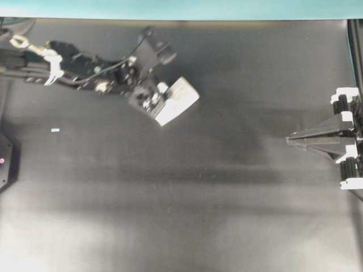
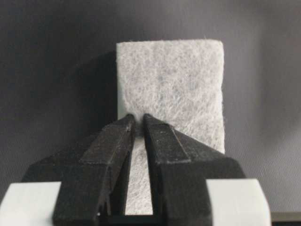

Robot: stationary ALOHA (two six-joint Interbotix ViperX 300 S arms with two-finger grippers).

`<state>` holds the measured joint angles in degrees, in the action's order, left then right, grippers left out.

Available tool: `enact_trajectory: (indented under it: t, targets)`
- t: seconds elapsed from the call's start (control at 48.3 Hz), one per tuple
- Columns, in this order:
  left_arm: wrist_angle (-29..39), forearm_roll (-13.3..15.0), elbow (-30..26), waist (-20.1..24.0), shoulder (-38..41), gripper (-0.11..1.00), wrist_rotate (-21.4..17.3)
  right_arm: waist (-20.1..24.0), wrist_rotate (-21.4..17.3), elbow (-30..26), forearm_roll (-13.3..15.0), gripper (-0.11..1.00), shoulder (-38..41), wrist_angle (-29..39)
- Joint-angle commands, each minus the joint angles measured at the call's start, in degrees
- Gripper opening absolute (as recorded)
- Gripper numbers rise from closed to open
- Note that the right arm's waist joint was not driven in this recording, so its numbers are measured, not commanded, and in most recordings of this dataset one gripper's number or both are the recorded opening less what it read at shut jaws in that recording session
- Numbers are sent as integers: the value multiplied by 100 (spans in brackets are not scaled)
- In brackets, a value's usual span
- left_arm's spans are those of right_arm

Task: Push the sponge with the left arm to wipe the table.
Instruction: 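Drag the sponge with the left gripper toward the left and near side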

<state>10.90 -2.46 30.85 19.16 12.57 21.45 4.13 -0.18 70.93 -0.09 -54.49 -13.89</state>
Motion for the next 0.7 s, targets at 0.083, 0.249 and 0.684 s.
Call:
enact_trajectory:
  t: [0.083, 0.249, 0.684]
  targets:
    - [9, -18, 360, -571, -211, 9, 176, 0, 53, -35, -9, 0, 18, -53]
    - [9, -18, 633, -896, -492, 7, 334, 0, 53, -35, -9, 0, 18, -53]
    - [123, -18, 1433, -1494, -1239, 7, 580, 0, -9, 0, -9, 0, 0, -53]
